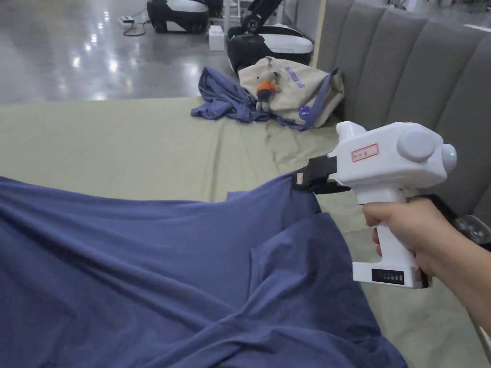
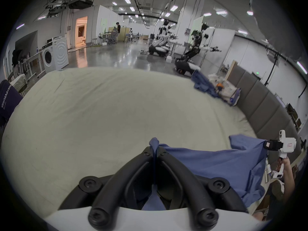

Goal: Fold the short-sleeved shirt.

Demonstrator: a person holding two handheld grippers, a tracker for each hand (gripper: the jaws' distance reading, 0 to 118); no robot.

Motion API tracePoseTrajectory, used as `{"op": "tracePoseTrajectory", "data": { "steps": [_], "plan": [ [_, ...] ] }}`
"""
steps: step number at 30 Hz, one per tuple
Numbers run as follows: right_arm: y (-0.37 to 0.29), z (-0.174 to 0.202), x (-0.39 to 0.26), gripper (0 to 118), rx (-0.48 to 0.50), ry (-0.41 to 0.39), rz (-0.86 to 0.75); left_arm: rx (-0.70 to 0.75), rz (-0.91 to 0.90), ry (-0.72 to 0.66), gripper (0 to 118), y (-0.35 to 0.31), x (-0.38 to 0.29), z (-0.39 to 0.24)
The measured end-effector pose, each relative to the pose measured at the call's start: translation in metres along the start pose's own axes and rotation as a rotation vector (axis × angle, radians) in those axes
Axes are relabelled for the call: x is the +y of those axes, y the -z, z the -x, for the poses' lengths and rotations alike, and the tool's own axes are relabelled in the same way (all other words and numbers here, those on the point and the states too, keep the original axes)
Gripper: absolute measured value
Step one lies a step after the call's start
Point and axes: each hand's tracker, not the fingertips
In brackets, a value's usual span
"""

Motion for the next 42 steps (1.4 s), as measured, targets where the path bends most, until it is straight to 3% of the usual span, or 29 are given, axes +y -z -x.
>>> {"op": "tracePoseTrajectory", "data": {
  "steps": [4,13,17,21,22,27,32,42],
  "plan": [
    [-0.057,0.021,0.032,5,0.046,-0.013,-0.110,-0.072,-0.114,0.016,3,-0.062,0.025,-0.018],
    [-0.198,0.104,0.129,5,0.080,-0.157,-0.359,-0.193,-0.397,0.027,3,-0.221,0.120,-0.070],
    [-0.253,0.145,0.174,5,0.080,-0.204,-0.467,-0.150,-0.481,0.084,3,-0.282,0.161,-0.098],
    [-0.291,0.182,0.219,5,0.015,-0.249,-0.522,-0.100,-0.523,0.103,3,-0.327,0.197,-0.121],
    [-0.300,0.191,0.226,5,-0.029,-0.262,-0.535,-0.082,-0.534,0.105,3,-0.333,0.207,-0.122],
    [-0.328,0.214,0.247,5,-0.010,-0.261,-0.591,-0.105,-0.605,0.078,3,-0.363,0.223,-0.124],
    [-0.342,0.231,0.260,5,-0.055,-0.311,-0.606,-0.109,-0.598,0.088,3,-0.375,0.225,-0.124],
    [-0.294,0.236,0.293,5,-0.118,-0.315,-0.537,-0.082,-0.493,0.073,3,-0.321,0.247,-0.108]
  ]
}}
